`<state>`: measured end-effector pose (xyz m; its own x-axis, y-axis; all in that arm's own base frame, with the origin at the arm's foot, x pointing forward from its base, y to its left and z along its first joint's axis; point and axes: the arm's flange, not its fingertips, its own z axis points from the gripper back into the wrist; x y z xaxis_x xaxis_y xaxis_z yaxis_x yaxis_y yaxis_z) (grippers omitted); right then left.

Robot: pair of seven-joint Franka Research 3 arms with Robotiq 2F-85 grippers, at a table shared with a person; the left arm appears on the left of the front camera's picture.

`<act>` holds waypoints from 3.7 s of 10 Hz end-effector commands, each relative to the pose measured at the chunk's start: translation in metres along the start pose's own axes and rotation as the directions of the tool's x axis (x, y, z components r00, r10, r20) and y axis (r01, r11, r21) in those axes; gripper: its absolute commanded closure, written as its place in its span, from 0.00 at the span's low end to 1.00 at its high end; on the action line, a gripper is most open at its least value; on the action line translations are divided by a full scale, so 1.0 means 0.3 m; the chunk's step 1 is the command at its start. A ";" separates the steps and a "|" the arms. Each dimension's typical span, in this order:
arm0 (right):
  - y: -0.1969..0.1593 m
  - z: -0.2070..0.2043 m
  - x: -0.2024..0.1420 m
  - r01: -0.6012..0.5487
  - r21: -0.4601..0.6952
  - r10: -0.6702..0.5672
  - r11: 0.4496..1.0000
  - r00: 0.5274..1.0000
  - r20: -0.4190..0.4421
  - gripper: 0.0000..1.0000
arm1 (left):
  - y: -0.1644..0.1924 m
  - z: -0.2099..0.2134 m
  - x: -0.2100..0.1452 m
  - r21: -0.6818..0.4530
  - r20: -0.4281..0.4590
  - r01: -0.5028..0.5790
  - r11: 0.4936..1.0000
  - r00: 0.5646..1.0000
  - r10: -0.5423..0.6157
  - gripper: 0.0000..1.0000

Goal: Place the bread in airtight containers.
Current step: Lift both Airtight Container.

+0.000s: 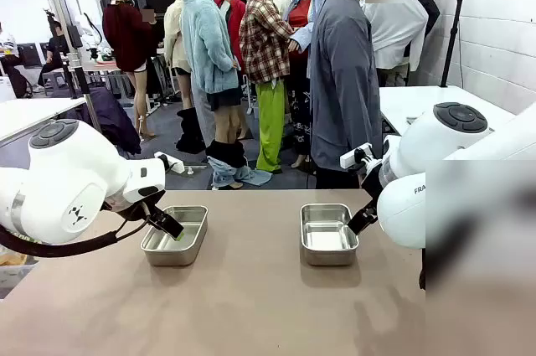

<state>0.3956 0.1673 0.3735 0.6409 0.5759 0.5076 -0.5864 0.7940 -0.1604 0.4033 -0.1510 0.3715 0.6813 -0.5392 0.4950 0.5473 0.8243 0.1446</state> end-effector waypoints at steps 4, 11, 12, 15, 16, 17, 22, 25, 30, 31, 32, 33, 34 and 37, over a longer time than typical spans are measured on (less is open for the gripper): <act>0.000 0.000 0.000 0.000 0.000 0.000 1.000 1.000 0.000 0.00 | 0.000 0.000 0.000 0.000 0.000 0.000 1.000 1.000 0.000 0.00; -0.112 0.178 0.033 0.121 -0.160 -0.089 0.980 0.976 0.198 0.00 | 0.039 0.176 0.070 0.118 0.054 0.055 0.991 0.997 -0.062 0.00; -0.193 0.252 0.026 0.196 -0.190 -0.145 0.962 0.956 0.254 0.00 | 0.077 0.264 0.077 0.145 0.073 0.070 0.987 0.994 -0.082 0.00; -0.567 0.455 -0.145 0.529 -0.346 -0.411 0.775 0.838 0.359 0.00 | 0.293 0.527 -0.040 0.206 0.146 -0.082 0.975 0.988 0.052 0.00; -0.689 0.481 -0.237 0.608 -0.368 -0.502 0.703 0.792 0.349 0.00 | 0.371 0.575 -0.105 0.197 0.162 -0.153 0.968 0.979 0.122 0.00; -0.791 0.483 -0.336 0.685 -0.377 -0.598 0.623 0.728 0.335 0.00 | 0.436 0.606 -0.175 0.170 0.185 -0.219 0.961 0.965 0.187 0.00; -0.995 0.356 -0.699 0.836 -0.259 -0.777 0.484 0.546 0.313 0.00 | 0.574 0.628 -0.395 0.078 0.276 -0.394 0.916 0.891 0.360 0.00; -0.984 0.424 -0.702 0.809 -0.360 -0.774 0.464 0.568 0.279 0.00 | 0.681 0.698 -0.285 0.117 0.254 -0.411 0.904 0.892 0.373 0.00; -0.984 0.424 -0.702 0.809 -0.360 -0.774 0.464 0.568 0.279 0.00 | 0.681 0.698 -0.285 0.117 0.254 -0.411 0.904 0.892 0.373 0.00; -0.984 0.424 -0.702 0.809 -0.360 -0.774 0.464 0.568 0.279 0.00 | 0.681 0.698 -0.285 0.117 0.254 -0.411 0.904 0.892 0.373 0.00; -0.984 0.424 -0.702 0.809 -0.360 -0.774 0.464 0.568 0.279 0.00 | 0.681 0.698 -0.285 0.117 0.254 -0.411 0.904 0.892 0.373 0.00; -0.984 0.424 -0.702 0.809 -0.360 -0.774 0.464 0.568 0.279 0.00 | 0.681 0.698 -0.285 0.117 0.254 -0.411 0.904 0.892 0.373 0.00; -0.984 0.424 -0.702 0.809 -0.360 -0.774 0.464 0.568 0.279 0.00 | 0.681 0.698 -0.285 0.117 0.254 -0.411 0.904 0.892 0.373 0.00; -0.984 0.424 -0.702 0.809 -0.360 -0.774 0.464 0.568 0.279 0.00 | 0.681 0.698 -0.285 0.117 0.254 -0.411 0.904 0.892 0.373 0.00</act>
<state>0.3710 -0.2152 0.4207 0.6720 -0.3455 0.6550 0.4257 0.9040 0.0401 0.3552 0.0981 0.5388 0.6859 -0.1348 0.7151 0.1639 0.9861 0.0287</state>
